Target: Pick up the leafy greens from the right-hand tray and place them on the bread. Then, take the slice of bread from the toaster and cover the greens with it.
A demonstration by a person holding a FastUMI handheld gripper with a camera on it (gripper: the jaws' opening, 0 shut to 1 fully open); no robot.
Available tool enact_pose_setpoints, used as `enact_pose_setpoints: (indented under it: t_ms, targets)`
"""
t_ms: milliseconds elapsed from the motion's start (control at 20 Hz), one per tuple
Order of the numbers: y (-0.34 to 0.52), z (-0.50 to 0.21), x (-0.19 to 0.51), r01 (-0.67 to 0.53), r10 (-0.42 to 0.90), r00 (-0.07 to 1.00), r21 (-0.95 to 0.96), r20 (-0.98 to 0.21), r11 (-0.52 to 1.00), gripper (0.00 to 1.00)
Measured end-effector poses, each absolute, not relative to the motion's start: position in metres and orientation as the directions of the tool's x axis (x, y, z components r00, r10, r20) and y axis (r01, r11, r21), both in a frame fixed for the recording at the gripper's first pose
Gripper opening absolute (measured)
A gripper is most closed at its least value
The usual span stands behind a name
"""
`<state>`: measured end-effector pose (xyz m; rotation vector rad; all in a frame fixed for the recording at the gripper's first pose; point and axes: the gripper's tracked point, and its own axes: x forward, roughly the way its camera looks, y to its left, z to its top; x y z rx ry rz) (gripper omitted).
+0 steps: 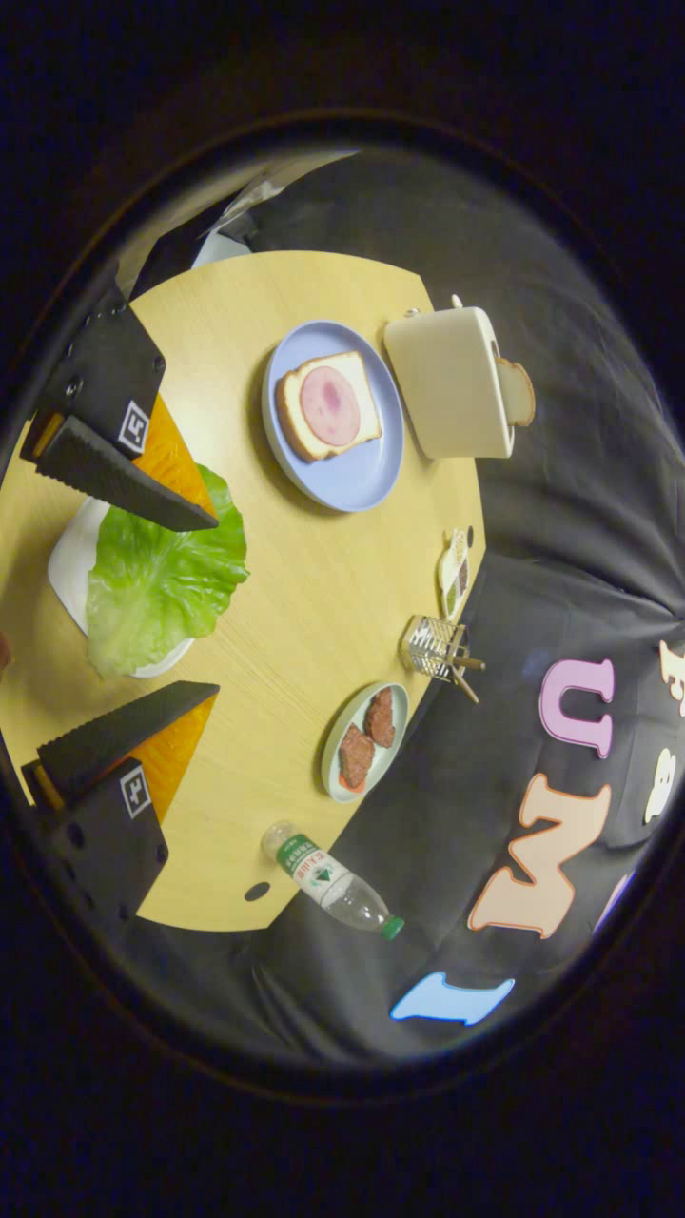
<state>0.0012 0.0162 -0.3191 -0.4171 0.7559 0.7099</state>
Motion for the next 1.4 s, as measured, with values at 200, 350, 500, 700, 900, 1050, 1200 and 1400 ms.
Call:
enact_pose_setpoints:
  t_ms: [200, 350, 500, 700, 900, 1050, 1200, 1400]
  targets:
    - [0.017, -0.339, -0.009, -0.730, 0.429, 0.464, -0.061, -0.775, 0.680, 1.00]
    - [0.013, -0.357, -0.012, -0.728, 0.418, 0.435, -0.038, -0.798, 0.685, 1.00]
    - [0.009, -0.370, -0.020, -0.718, 0.408, 0.410, -0.013, -0.816, 0.696, 1.00]
    - [0.007, -0.376, -0.023, -0.712, 0.404, 0.397, 0.001, -0.824, 0.702, 1.00]
    - [0.009, -0.379, -0.025, -0.702, 0.413, 0.381, 0.032, -0.827, 0.712, 1.00]
    - [0.008, -0.385, -0.028, -0.667, 0.423, 0.349, 0.095, -0.836, 0.739, 0.98]
    - [0.007, -0.383, -0.026, -0.648, 0.418, 0.358, 0.100, -0.835, 0.755, 0.95]
    - [0.009, -0.383, -0.029, -0.649, 0.409, 0.353, 0.095, -0.841, 0.754, 0.77]
